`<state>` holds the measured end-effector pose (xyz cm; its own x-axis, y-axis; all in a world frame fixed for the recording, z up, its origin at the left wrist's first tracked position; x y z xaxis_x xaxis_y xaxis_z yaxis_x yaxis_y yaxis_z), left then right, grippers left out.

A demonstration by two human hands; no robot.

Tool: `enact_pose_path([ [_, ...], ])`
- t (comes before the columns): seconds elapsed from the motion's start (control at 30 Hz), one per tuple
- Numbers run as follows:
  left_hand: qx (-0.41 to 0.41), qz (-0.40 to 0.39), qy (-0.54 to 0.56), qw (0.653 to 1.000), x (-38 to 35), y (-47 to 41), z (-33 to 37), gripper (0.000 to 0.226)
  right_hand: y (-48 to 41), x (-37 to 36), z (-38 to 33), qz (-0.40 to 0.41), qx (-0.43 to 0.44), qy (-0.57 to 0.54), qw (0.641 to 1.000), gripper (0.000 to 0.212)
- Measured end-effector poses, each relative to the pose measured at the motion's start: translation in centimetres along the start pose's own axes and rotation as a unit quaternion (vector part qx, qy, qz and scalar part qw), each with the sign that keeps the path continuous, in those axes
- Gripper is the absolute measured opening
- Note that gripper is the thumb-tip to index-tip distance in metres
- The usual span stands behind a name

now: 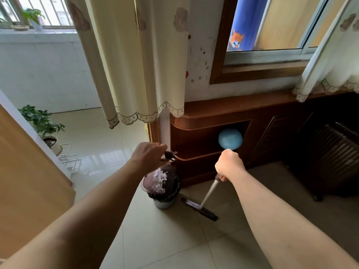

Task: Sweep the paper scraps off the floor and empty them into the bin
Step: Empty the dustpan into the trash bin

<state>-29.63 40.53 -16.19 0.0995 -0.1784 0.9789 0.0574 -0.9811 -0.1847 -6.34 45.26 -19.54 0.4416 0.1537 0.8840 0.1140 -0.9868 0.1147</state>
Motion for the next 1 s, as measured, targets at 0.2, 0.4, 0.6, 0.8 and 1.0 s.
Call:
enact_pose_path([
  [0.2, 0.009, -0.052, -0.002, 0.999, -0.7, -0.4, 1.0, 0.039, -0.1, -0.4, 1.6, -0.016, -0.01, -0.016, 1.0, 0.014],
  [0.4, 0.012, -0.049, -0.081, 0.995, -0.4, 0.7, 1.9, 0.037, 0.4, -0.7, 1.9, -0.021, 0.003, -0.012, 1.0, 0.012],
  [0.6, -0.076, -0.006, -0.16, 0.984, 1.0, 1.0, 4.3, 0.037, 0.6, -0.2, 2.1, -0.023, 0.003, -0.005, 1.0, 0.013],
  [0.8, -0.149, -0.08, -0.177, 0.97, -1.2, 5.3, 6.7, 0.036, 1.3, -0.2, 2.2, -0.019, 0.016, -0.004, 1.0, 0.013],
  [1.0, -0.011, -0.143, -0.092, 0.985, -1.6, 3.1, 3.6, 0.068, 2.0, -0.3, 2.3, -0.004, 0.024, -0.003, 1.0, 0.011],
])
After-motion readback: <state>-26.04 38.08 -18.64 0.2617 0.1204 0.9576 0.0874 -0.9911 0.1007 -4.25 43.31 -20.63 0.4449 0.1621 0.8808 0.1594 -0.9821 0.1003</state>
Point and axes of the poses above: each hand's wrist, its own y-axis away from the middle knuckle, its own x-axis out of the back of the hand, z = x × y, the point moved 9 cm from there along -y, towards the middle knuckle, and after that the axes turned 13 degrees about x, right-handed, at the moved point
